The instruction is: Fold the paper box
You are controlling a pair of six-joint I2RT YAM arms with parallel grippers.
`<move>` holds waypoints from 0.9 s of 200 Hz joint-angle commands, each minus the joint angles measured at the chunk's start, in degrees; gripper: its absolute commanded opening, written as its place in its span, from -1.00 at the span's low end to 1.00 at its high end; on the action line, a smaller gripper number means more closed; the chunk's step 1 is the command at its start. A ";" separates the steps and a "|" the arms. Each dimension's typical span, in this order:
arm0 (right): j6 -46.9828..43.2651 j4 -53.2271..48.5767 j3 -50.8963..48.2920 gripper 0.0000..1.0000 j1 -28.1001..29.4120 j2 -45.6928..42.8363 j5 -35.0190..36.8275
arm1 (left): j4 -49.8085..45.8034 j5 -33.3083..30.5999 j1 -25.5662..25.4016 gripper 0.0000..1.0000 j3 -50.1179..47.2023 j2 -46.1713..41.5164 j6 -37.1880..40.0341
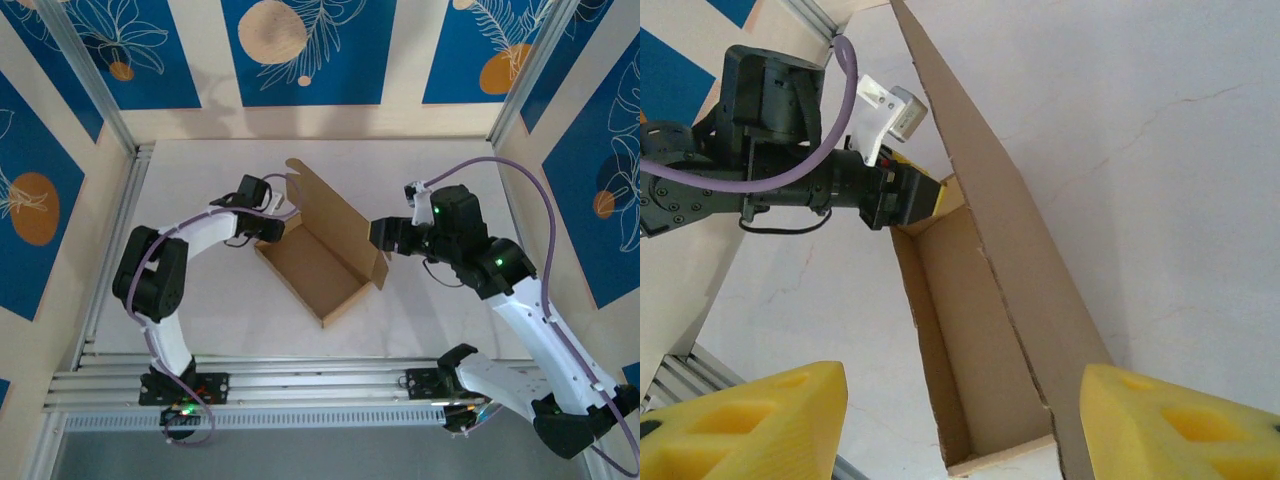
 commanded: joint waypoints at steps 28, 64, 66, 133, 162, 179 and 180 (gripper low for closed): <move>0.51 -0.32 -1.60 0.27 -3.60 -1.59 -3.55 | 6.62 -12.29 -1.95 -0.55 -7.88 -3.77 -13.23; 1.62 -0.03 -2.50 0.20 -4.76 2.00 -5.31 | 8.84 -16.02 -3.16 -0.67 -13.62 -8.91 -21.17; 1.61 -0.10 -2.55 0.20 -4.82 2.22 -5.51 | 9.04 -15.92 -3.23 -0.67 -13.90 -9.27 -21.41; 2.74 3.15 -10.97 0.16 -1.39 12.45 1.41 | 7.54 -20.38 -5.20 -0.58 -19.29 -16.02 -23.74; 2.95 6.20 -11.69 0.10 4.01 20.98 10.51 | 7.50 -21.92 -6.58 -0.48 -21.03 -18.18 -25.27; 3.66 7.14 -9.63 0.10 4.82 26.54 14.35 | 7.21 -23.15 -7.48 -0.48 -21.61 -18.83 -25.75; 3.65 7.28 -9.51 0.09 4.85 26.77 14.50 | 7.21 -23.24 -7.53 -0.48 -21.68 -18.89 -25.83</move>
